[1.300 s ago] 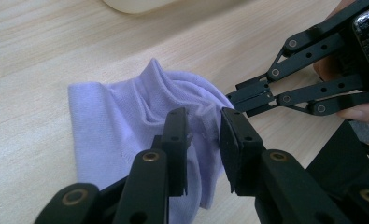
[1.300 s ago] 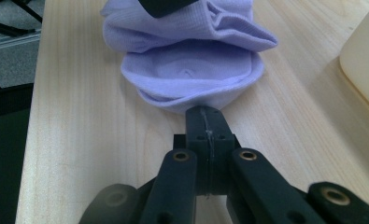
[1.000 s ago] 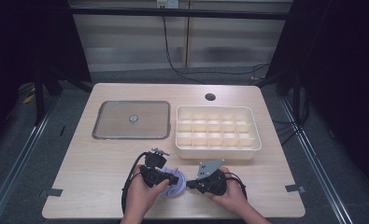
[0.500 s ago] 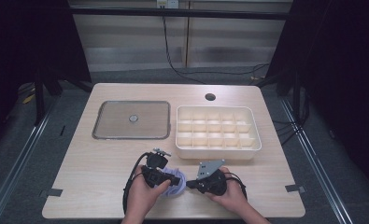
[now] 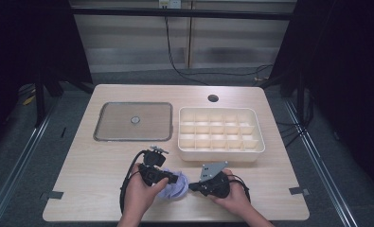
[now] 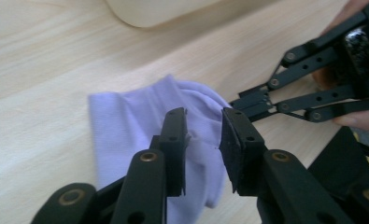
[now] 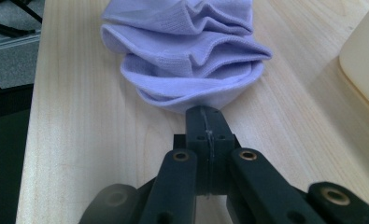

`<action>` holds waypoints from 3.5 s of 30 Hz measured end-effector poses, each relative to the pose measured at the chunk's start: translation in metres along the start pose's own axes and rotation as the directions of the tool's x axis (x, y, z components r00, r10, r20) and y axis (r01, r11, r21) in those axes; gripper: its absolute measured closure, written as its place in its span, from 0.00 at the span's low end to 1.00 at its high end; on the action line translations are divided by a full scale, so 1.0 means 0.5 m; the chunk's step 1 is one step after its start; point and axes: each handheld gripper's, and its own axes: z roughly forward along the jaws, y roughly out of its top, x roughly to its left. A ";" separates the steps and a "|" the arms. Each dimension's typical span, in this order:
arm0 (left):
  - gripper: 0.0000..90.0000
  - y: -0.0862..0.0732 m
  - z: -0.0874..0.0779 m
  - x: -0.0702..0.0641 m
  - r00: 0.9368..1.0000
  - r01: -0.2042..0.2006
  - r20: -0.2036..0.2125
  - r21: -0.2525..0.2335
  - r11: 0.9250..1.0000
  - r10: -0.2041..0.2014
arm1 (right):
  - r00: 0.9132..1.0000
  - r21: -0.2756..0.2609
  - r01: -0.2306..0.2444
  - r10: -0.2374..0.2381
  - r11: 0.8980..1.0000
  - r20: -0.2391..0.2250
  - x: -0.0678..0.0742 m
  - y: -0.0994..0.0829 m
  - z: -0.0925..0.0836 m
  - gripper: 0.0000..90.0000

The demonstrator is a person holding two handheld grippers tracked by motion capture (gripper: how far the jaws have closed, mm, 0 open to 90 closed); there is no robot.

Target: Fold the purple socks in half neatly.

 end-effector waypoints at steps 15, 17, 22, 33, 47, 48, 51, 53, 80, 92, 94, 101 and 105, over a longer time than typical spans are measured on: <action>0.92 -0.019 0.055 0.021 0.999 -0.002 -0.037 0.085 0.996 0.005 | 1.000 0.000 0.008 -0.008 1.000 0.002 0.000 0.000 0.000 1.00; 0.88 -0.024 0.067 0.015 0.999 -0.004 -0.040 0.083 0.997 0.007 | 1.000 -0.002 0.010 -0.010 1.000 0.006 0.000 0.001 0.001 1.00; 0.84 -0.031 0.077 0.006 0.998 -0.026 -0.054 0.082 0.996 0.031 | 1.000 -0.001 0.007 -0.007 1.000 0.004 0.000 0.001 0.001 1.00; 0.79 -0.037 0.082 -0.009 0.995 -0.063 -0.080 0.065 0.996 0.068 | 1.000 -0.002 0.006 -0.006 1.000 0.006 0.001 0.001 0.002 1.00; 0.60 -0.036 0.084 -0.024 0.994 -0.084 -0.070 0.075 0.994 0.090 | 1.000 -0.002 0.006 -0.006 1.000 0.006 0.001 0.001 0.002 1.00; 0.60 -0.035 0.081 -0.025 0.994 -0.083 -0.062 0.079 0.993 0.088 | 1.000 -0.002 0.006 -0.006 1.000 0.006 0.001 0.001 0.002 1.00; 0.60 -0.031 0.070 -0.025 0.995 -0.079 -0.051 0.071 0.994 0.083 | 1.000 -0.002 0.006 -0.006 1.000 0.005 0.001 0.001 0.002 1.00; 0.60 -0.026 0.059 -0.025 0.995 -0.084 -0.047 0.061 0.995 0.087 | 1.000 -0.001 0.005 -0.005 1.000 0.003 0.001 0.001 0.002 1.00; 0.58 -0.027 -0.027 0.053 0.996 0.036 -0.084 -0.008 0.999 -0.037 | 1.000 0.002 0.013 -0.013 1.000 0.010 0.002 0.003 0.002 1.00; 0.61 -0.045 -0.008 0.082 0.994 0.086 -0.066 0.031 0.996 -0.084 | 1.000 0.002 0.013 -0.013 1.000 0.011 0.002 0.003 0.002 1.00; 0.61 -0.046 -0.006 0.085 0.994 0.091 -0.063 0.036 0.995 -0.088 | 1.000 0.002 0.013 -0.013 1.000 0.011 0.002 0.003 0.002 1.00; 0.63 -0.053 0.002 0.091 0.992 0.118 -0.056 0.043 0.992 -0.115 | 1.000 0.000 0.019 -0.019 1.000 0.014 0.002 0.003 0.002 1.00; 0.65 -0.054 0.002 0.093 0.992 0.122 -0.051 0.039 0.992 -0.120 | 1.000 0.001 0.013 -0.013 1.000 0.012 0.003 0.003 0.002 1.00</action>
